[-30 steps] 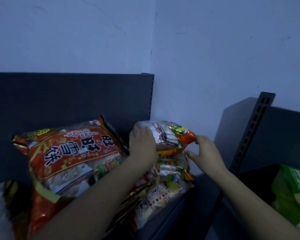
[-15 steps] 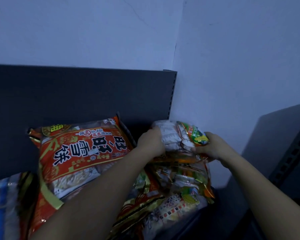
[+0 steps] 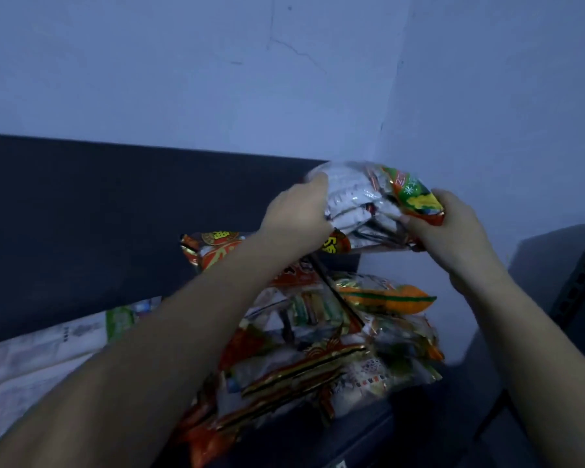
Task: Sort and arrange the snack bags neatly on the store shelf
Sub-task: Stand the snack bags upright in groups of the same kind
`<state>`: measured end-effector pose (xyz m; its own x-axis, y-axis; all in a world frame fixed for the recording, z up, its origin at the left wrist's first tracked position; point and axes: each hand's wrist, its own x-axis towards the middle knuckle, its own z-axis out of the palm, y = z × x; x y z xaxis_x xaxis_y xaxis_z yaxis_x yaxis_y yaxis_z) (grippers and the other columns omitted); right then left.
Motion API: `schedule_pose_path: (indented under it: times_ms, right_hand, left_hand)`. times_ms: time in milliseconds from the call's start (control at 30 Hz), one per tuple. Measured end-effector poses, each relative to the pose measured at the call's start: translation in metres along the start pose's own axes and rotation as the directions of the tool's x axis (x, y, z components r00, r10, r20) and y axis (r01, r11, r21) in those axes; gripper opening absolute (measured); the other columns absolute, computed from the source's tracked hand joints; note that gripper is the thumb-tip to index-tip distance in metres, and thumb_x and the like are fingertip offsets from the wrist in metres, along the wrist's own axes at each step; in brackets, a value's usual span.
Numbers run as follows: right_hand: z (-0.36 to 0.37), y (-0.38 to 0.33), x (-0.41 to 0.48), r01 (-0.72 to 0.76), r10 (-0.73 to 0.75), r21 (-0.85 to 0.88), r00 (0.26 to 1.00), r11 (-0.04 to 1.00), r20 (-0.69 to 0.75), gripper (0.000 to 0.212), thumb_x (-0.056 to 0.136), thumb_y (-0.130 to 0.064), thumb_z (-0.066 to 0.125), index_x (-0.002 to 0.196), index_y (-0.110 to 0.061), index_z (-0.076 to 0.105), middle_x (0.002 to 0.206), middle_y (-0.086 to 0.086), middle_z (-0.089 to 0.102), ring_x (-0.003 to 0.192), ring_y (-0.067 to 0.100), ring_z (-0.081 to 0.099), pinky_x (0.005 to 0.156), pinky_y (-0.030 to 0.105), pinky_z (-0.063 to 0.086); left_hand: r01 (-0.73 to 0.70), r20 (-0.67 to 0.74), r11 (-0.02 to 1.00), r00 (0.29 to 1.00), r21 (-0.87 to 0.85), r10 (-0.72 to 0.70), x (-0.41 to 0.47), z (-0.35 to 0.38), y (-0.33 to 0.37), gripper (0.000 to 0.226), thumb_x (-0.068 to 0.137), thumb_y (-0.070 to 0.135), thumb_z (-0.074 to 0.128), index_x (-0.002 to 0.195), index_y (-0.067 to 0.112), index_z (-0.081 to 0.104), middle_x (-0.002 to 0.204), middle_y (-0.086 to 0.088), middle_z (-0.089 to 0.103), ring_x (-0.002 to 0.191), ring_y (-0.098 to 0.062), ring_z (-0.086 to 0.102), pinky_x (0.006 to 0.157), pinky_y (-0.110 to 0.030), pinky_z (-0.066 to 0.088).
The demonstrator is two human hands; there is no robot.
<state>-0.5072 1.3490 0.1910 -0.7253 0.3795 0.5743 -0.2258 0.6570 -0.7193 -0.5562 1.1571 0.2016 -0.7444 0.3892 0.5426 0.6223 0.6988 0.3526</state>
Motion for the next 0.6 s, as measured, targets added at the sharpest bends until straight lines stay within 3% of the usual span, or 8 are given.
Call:
schedule_pose_path:
  times_ms: [167, 367, 500, 600]
  right_hand:
    - [0.067, -0.074, -0.049, 0.095, -0.106, 0.106, 0.989, 0.99, 0.104, 0.043, 0.085, -0.019, 0.067, 0.125, -0.019, 0.052, 0.102, -0.002, 0.06, 0.097, 0.022, 0.06, 0.085, 0.043, 0.051]
    - [0.154, -0.117, -0.117, 0.132, -0.193, 0.215, 0.936, 0.968, 0.296, 0.036, 0.088, -0.018, 0.063, 0.122, -0.019, 0.053, 0.097, -0.006, 0.058, 0.091, 0.012, 0.055, 0.072, 0.021, 0.037]
    - [0.192, -0.114, -0.148, 0.204, -0.245, 0.145, 0.889, 0.968, 0.386, 0.041, 0.089, -0.015, 0.061, 0.128, -0.016, 0.05, 0.1, -0.008, 0.054, 0.093, 0.011, 0.049, 0.068, 0.018, 0.031]
    - [0.211, -0.092, -0.167, 0.213, -0.213, 0.06, 0.831, 0.975, 0.513, 0.047, 0.089, -0.012, 0.06, 0.134, -0.018, 0.045, 0.108, -0.006, 0.06, 0.103, 0.015, 0.055, 0.072, 0.022, 0.036]
  left_hand:
    - [0.086, -0.119, 0.989, 0.99, 0.117, -0.072, -0.069, -0.085, -0.058, 0.045, 0.082, 0.011, 0.062, 0.123, 0.012, 0.043, 0.101, -0.01, 0.064, 0.089, -0.03, 0.06, 0.076, -0.048, 0.05]
    - [0.274, -0.135, 0.942, 0.959, 0.196, -0.251, -0.166, -0.133, -0.125, 0.051, 0.083, 0.014, 0.062, 0.128, 0.012, 0.04, 0.108, -0.014, 0.063, 0.097, -0.035, 0.057, 0.075, -0.041, 0.046]
    - [0.365, -0.051, 0.903, 0.93, 0.226, -0.363, -0.214, -0.121, -0.159, 0.049, 0.084, 0.02, 0.064, 0.123, 0.01, 0.037, 0.106, -0.013, 0.062, 0.094, -0.034, 0.059, 0.073, -0.041, 0.047]
    - [0.421, 0.085, 0.857, 0.882, 0.299, -0.463, -0.241, -0.092, -0.176, 0.043, 0.088, 0.024, 0.06, 0.118, 0.011, 0.032, 0.106, -0.012, 0.06, 0.094, -0.032, 0.058, 0.07, -0.037, 0.044]
